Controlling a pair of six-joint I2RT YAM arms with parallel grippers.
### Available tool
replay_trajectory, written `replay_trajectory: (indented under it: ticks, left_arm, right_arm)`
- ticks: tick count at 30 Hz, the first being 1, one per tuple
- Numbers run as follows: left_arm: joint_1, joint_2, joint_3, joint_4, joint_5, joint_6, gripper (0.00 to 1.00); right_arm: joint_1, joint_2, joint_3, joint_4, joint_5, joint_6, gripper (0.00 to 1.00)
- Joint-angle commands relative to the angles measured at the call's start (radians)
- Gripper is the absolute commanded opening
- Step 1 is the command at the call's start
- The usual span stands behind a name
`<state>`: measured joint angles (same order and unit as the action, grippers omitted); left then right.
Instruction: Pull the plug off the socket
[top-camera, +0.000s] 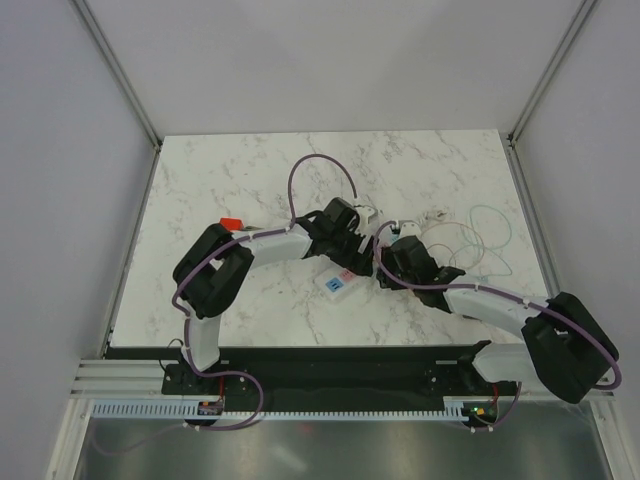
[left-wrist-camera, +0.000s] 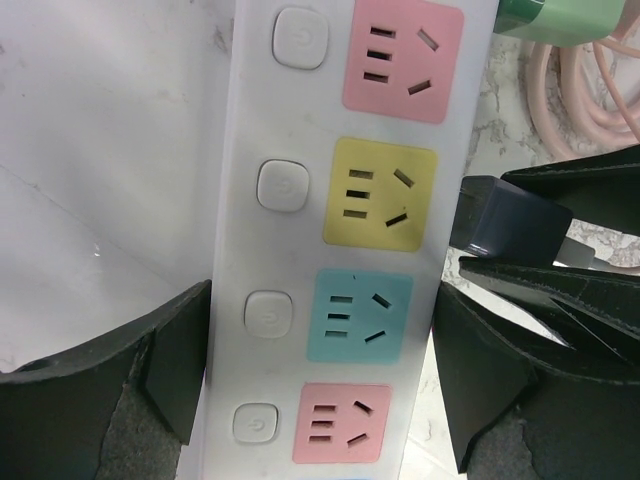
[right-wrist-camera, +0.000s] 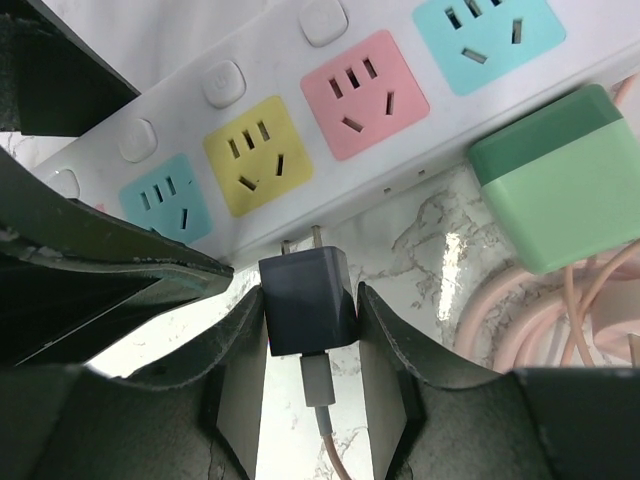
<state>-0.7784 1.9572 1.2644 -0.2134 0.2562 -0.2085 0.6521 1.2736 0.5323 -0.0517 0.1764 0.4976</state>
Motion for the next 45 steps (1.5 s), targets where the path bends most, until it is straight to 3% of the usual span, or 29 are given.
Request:
replay_trajectory:
  ticks: [1, 9, 16, 21, 29, 34, 38, 45]
  left_arm:
    - [0.113, 0.097, -0.008, 0.008, -0.298, -0.051, 0.02]
    - [0.120, 0.115, 0.038, -0.036, -0.276, 0.036, 0.02]
    - [0.128, 0.152, 0.081, -0.058, -0.261, 0.066, 0.02]
    - [0.131, 0.174, 0.084, -0.058, -0.261, 0.078, 0.02]
    - [0.134, 0.146, 0.079, -0.052, -0.204, 0.080, 0.02]
    - [0.117, 0.125, 0.060, -0.052, -0.201, 0.022, 0.03]
    - [0.113, 0.073, 0.017, -0.034, -0.193, -0.086, 0.49]
    - [0.088, -0.078, -0.056, -0.006, -0.198, -0.129, 0.62]
  right_arm:
    - [0.005, 0.053, -0.002, -0.143, -0.155, 0.064, 0.00]
    - [0.001, 0.241, 0.046, -0.140, -0.175, 0.048, 0.00]
    - [0.040, 0.064, 0.020, -0.224, -0.157, 0.033, 0.00]
    - [0.089, -0.008, 0.093, -0.355, -0.025, 0.045, 0.00]
    - [0.089, -0.003, 0.069, -0.283, -0.046, 0.084, 0.00]
    - [0.083, -0.118, 0.261, -0.380, -0.006, 0.032, 0.00]
    - [0.054, -0.115, 0.484, -0.480, -0.005, -0.022, 0.00]
    - [-0.022, -0.046, 0.944, -0.625, 0.109, -0.160, 0.00]
